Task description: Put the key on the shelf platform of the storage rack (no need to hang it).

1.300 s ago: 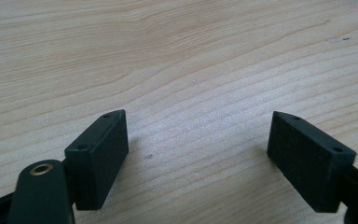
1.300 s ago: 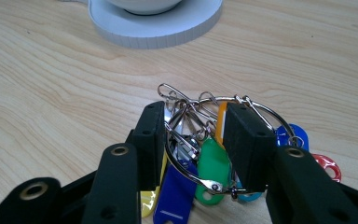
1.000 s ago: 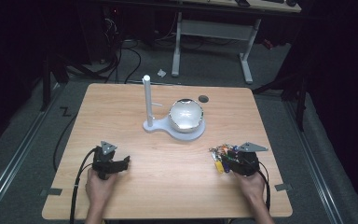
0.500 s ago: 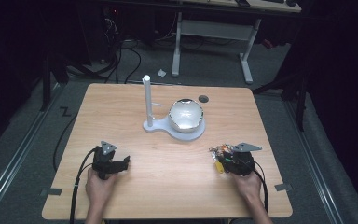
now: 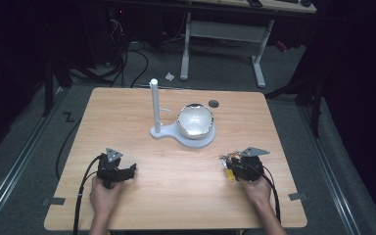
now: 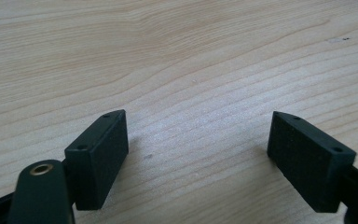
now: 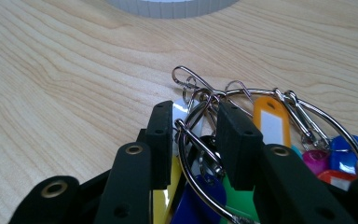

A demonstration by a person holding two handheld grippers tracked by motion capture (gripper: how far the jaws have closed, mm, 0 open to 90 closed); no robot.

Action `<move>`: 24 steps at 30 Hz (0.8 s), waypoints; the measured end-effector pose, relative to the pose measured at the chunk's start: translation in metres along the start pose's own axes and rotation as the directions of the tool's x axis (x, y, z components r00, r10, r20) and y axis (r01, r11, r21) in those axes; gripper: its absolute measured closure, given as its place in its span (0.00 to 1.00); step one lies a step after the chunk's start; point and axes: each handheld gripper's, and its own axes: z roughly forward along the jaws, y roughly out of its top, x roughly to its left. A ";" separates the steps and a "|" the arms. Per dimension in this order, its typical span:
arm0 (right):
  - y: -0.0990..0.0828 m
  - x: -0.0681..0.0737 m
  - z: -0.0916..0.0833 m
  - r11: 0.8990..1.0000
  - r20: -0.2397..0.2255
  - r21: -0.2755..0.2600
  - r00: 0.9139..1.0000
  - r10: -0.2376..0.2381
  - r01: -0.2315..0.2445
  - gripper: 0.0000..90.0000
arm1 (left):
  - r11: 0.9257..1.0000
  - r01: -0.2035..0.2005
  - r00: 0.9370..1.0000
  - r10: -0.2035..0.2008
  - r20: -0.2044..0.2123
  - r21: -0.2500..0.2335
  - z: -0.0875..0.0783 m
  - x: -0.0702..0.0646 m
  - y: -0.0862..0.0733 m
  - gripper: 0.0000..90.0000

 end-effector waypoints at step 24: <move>0.003 -0.004 0.009 0.999 -0.046 0.016 0.998 -0.042 0.043 0.91 | 1.000 -0.001 1.000 0.001 -0.001 0.000 0.000 0.000 0.000 0.23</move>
